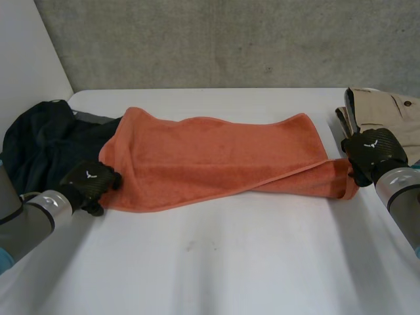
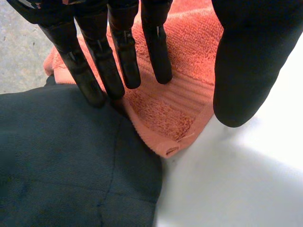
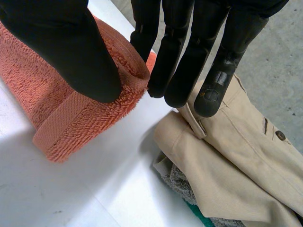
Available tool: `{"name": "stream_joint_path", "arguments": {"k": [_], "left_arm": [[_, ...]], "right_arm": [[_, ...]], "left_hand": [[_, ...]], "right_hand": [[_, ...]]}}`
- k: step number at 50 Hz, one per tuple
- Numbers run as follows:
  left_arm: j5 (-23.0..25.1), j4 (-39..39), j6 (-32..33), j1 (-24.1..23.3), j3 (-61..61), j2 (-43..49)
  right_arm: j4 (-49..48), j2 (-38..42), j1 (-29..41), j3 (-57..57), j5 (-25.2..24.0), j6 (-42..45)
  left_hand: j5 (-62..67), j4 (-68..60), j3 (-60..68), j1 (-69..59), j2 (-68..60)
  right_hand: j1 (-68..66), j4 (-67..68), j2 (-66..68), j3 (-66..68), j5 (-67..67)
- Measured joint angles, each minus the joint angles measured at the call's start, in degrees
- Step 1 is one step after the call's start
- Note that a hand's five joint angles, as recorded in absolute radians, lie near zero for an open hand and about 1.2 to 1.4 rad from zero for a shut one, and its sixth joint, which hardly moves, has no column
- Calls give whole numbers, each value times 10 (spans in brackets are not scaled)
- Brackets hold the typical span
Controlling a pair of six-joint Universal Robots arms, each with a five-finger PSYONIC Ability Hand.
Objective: Fold the laundry.
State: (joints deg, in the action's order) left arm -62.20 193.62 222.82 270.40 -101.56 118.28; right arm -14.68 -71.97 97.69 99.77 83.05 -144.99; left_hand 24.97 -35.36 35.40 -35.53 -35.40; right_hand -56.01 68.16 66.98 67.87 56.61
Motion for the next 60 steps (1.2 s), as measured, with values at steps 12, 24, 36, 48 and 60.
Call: {"name": "stream_joint_path", "arguments": {"k": [12,24,36,48,60], "left_arm": [[-9,7,4,0,42,33],[-22,6,3,-16,97,70],[-39,-19,4,-34,87,59],[-37,-37,6,-26,76,41],[-39,-33,6,-33,113,75]], "right_arm": [[0,4,0,1,0,1],[0,7,0,1,0,4],[0,6,0,2,-1,5],[0,16,1,2,-1,7],[0,18,0,2,-2,7]], "left_hand": [[111,-109,106,-113,-110],[107,-106,108,-99,-104],[-60,58,-58,58,60],[-32,37,-39,41,41],[27,-25,23,-26,-23]], "right_hand": [[0,0,0,0,0],[0,0,0,0,0],[0,0,0,0,0],[0,0,0,0,0],[0,0,0,0,1]]}}
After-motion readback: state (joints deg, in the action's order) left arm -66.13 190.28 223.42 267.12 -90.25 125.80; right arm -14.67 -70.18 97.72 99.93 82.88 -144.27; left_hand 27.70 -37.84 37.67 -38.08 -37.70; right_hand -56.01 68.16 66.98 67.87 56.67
